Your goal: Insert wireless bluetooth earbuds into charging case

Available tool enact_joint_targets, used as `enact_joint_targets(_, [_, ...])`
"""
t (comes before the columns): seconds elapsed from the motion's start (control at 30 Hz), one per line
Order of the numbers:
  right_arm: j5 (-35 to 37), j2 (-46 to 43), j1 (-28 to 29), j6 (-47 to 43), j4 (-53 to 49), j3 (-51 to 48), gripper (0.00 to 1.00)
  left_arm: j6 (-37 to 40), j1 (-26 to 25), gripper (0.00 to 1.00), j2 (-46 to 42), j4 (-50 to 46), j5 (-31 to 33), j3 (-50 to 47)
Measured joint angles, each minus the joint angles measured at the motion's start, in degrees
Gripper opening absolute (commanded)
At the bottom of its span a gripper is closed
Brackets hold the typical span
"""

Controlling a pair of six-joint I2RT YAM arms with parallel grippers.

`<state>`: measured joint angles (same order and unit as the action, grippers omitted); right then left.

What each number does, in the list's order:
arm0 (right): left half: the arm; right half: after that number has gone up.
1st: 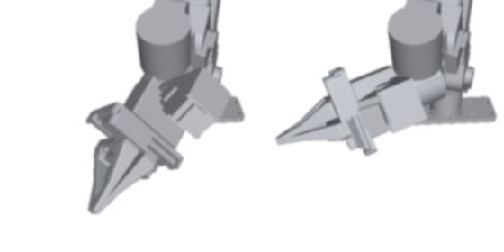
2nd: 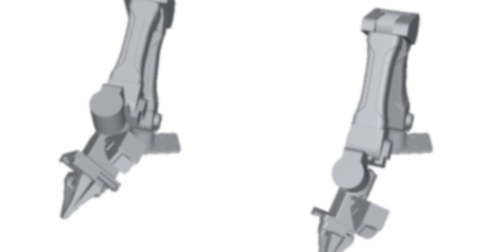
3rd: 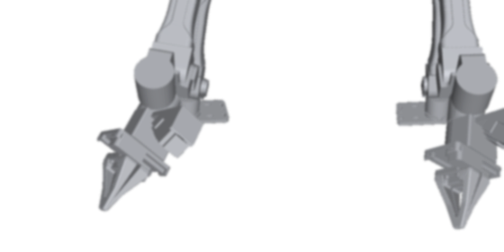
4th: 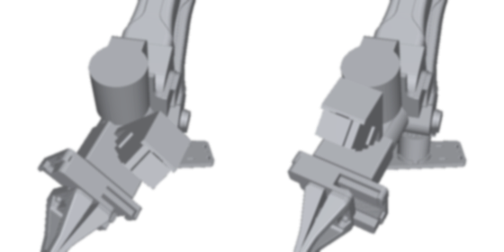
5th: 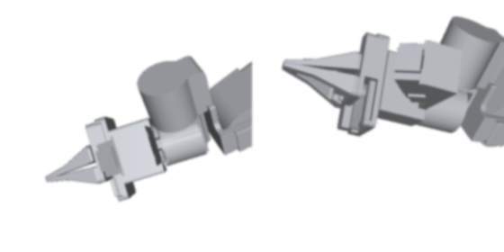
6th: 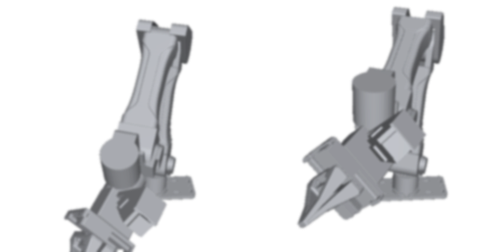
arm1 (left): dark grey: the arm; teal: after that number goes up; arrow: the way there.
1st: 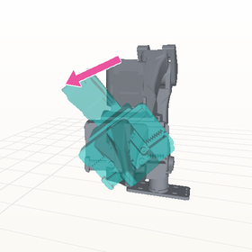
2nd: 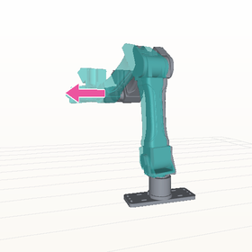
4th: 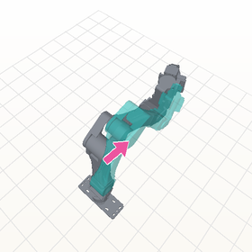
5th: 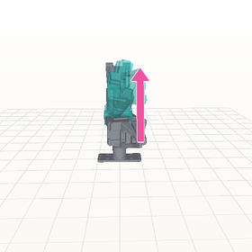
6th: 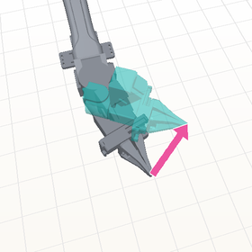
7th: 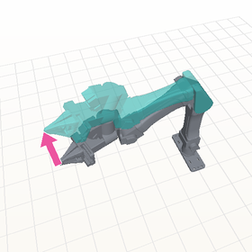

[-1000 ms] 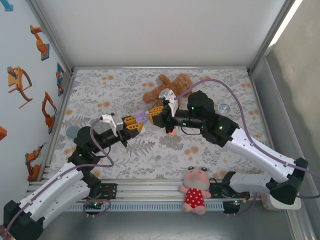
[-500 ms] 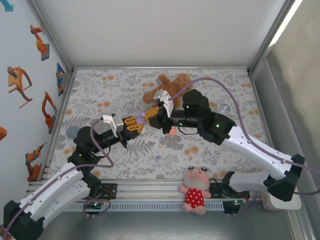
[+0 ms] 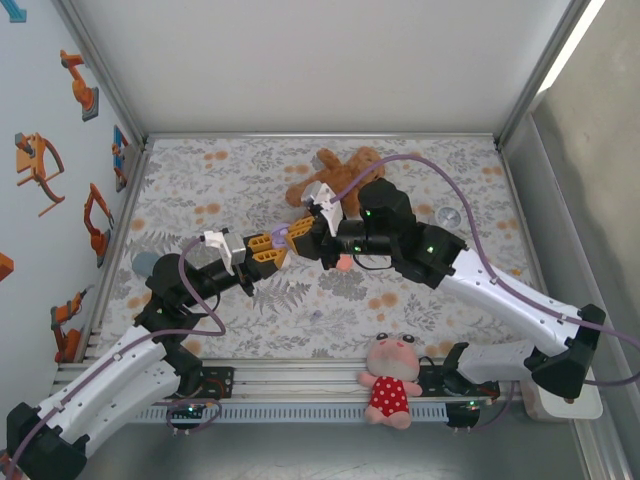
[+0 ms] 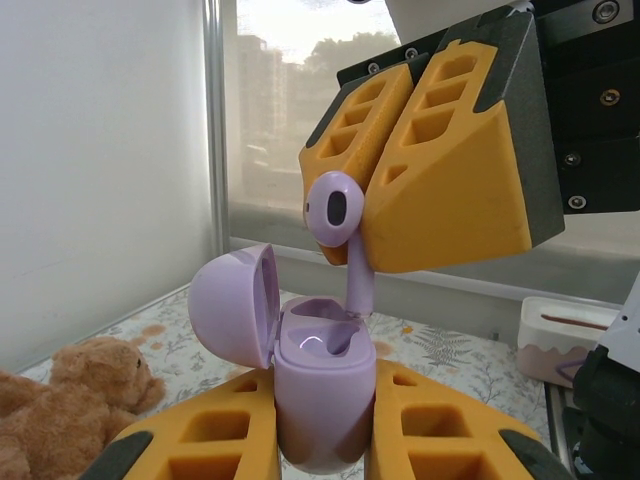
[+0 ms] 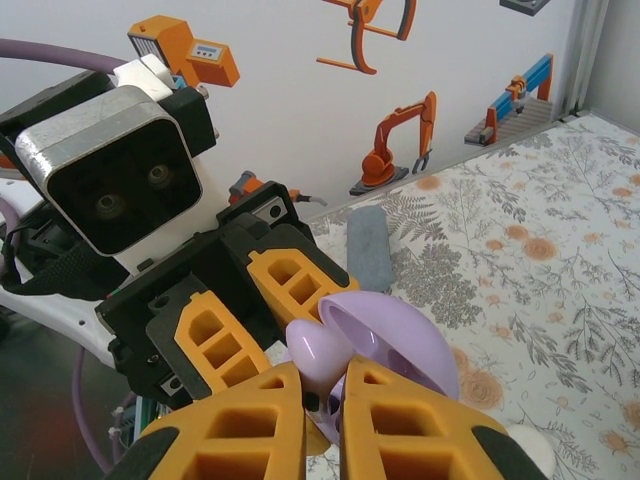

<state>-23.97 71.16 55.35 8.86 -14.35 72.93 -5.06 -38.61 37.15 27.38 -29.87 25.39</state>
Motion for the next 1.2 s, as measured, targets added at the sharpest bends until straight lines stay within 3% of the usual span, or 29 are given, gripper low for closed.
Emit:
enact_joint_targets(0.77, [0.63,1.60,0.48,-1.07,-1.92,1.09,0.13,-0.02,0.00,0.03,-0.50,-0.24,-0.17,0.00])
enact_joint_targets(1.03, [0.63,2.03,0.61,-1.57,-3.30,1.84,0.20,-0.02,-0.04,0.03,-0.59,-0.52,-0.17,0.00])
enact_joint_targets(1.2, [0.63,2.05,0.61,-1.97,-3.41,1.84,0.35,-0.02,-0.04,0.03,-0.59,-0.87,-0.15,0.00])
